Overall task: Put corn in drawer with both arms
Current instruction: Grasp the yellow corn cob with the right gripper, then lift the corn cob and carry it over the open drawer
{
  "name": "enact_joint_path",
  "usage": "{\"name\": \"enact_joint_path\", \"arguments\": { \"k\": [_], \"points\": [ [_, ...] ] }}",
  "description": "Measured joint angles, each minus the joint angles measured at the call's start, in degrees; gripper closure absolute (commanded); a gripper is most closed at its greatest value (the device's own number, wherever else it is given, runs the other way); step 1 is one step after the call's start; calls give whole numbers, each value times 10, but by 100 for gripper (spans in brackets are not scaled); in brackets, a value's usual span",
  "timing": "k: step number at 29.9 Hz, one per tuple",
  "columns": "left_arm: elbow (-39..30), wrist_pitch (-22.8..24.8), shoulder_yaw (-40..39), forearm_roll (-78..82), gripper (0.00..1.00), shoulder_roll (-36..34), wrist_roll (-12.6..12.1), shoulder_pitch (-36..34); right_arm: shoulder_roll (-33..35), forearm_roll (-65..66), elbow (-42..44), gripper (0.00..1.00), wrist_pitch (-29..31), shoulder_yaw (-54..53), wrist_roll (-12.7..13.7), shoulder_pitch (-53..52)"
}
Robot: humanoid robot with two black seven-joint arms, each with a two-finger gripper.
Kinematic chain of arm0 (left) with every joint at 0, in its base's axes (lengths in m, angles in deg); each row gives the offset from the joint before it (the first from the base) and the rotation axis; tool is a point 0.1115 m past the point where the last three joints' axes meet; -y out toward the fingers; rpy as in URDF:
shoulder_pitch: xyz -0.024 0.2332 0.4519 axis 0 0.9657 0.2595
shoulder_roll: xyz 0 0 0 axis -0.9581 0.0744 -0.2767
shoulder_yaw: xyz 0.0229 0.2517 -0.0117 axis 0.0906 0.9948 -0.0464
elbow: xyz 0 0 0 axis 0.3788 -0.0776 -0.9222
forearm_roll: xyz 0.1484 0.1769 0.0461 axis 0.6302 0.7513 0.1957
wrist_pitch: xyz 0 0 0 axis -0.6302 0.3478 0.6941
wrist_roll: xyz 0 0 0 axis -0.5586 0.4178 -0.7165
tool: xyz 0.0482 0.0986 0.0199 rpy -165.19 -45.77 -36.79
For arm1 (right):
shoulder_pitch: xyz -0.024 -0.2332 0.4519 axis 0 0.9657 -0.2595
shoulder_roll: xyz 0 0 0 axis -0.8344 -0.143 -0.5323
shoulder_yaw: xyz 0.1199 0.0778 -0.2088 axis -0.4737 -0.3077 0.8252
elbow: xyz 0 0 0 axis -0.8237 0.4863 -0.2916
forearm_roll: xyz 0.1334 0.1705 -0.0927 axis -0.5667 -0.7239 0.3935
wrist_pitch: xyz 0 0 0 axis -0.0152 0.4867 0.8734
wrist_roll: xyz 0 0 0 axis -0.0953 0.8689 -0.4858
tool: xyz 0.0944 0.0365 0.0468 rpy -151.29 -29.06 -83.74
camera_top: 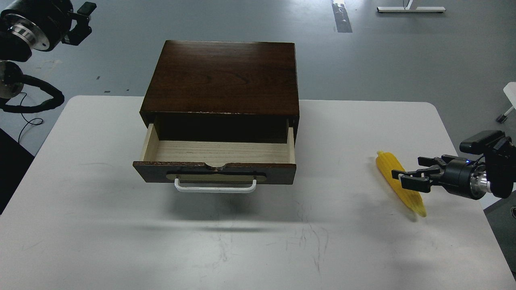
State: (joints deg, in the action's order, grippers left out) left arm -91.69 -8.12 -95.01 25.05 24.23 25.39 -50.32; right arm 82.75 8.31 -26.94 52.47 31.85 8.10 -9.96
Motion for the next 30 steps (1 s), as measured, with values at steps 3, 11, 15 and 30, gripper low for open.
{"name": "enact_joint_path", "arguments": {
  "k": [3, 11, 15, 30],
  "points": [
    [2, 0, 0, -1, 1, 0, 1, 1, -1, 2, 9, 5, -5, 2, 1, 2],
    [2, 0, -1, 2, 1, 0, 2, 4, -25, 2, 26, 10, -20, 36, 4, 3],
    [2, 0, -1, 4, 1, -2, 3, 5, -51, 2, 51, 33, -35, 55, 9, 2],
    [26, 5, -1, -2, 1, 2, 4, 15, -95, 3, 87, 90, -100, 97, 6, -20]
  ]
}}
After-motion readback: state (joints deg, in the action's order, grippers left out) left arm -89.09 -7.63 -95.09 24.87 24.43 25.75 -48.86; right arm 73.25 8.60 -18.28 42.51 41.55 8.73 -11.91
